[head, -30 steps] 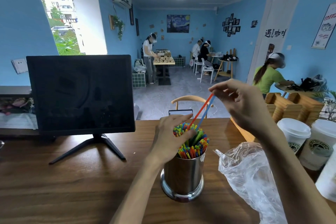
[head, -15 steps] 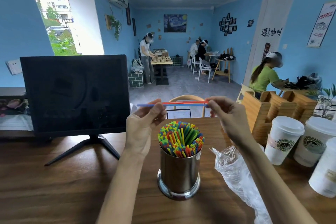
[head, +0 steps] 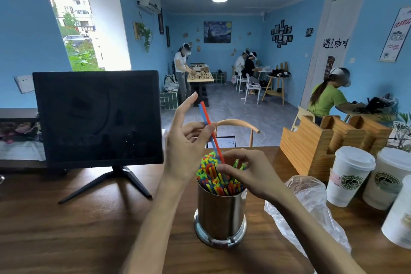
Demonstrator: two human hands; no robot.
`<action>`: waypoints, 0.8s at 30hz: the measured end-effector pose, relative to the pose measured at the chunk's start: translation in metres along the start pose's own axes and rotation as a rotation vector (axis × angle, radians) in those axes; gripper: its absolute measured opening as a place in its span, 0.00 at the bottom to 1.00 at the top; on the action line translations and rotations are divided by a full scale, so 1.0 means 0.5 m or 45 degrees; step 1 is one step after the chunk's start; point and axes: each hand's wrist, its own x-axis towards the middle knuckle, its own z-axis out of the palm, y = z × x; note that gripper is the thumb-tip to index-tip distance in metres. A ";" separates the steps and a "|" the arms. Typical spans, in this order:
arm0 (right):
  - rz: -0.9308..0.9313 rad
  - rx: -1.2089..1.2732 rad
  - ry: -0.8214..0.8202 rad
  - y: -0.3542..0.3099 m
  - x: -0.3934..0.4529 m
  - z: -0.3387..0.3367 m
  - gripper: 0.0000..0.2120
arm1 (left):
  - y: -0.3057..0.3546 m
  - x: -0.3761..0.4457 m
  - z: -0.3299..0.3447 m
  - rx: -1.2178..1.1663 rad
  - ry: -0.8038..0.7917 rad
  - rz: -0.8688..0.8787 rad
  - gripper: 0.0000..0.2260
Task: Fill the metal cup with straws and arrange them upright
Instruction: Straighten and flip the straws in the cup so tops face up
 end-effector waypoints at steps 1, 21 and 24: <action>0.004 -0.001 0.004 -0.002 0.002 0.003 0.09 | 0.001 -0.001 0.000 0.035 -0.009 0.025 0.30; 0.268 -0.126 -0.160 0.013 0.021 0.013 0.11 | 0.040 -0.013 0.000 0.288 -0.083 0.352 0.18; 0.389 0.040 -0.262 0.013 0.031 0.004 0.13 | 0.039 -0.013 0.000 0.282 -0.104 0.354 0.18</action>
